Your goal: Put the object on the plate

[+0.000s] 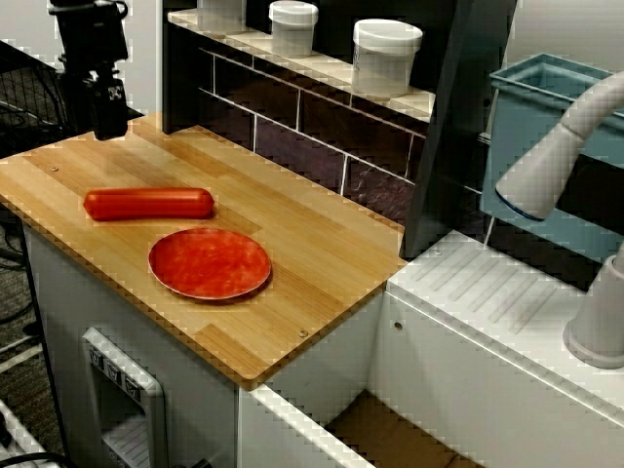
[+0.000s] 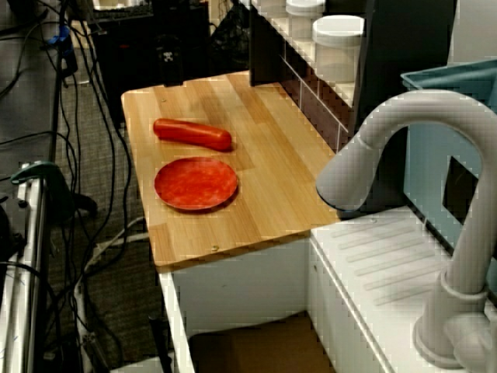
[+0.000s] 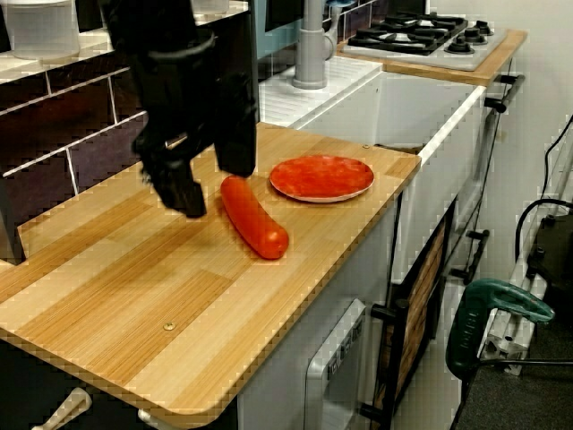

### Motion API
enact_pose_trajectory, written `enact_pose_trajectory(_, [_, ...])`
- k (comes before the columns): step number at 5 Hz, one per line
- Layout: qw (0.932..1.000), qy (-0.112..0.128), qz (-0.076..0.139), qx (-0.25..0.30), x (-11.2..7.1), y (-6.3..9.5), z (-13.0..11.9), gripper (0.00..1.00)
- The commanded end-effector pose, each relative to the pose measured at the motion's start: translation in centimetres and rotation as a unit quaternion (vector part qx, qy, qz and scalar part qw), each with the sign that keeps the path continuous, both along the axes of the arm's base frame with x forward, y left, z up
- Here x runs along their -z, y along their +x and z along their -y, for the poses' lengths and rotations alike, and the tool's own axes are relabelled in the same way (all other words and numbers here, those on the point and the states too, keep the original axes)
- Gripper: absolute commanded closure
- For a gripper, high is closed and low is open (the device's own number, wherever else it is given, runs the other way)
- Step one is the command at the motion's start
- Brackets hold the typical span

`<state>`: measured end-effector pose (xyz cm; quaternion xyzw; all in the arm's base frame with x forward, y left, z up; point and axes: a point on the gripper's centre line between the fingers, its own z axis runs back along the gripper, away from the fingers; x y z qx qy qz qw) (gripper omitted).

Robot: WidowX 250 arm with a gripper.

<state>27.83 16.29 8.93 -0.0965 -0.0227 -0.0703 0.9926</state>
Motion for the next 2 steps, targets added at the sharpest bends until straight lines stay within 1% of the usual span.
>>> enact_pose_trajectory(1, [0.9915,0.039,0.078,0.097,-1.6,-1.9,2.7,0.00])
enact_pose_trajectory(2, [0.9769,0.057,0.087,0.186,-0.5,-2.0,3.9,0.00])
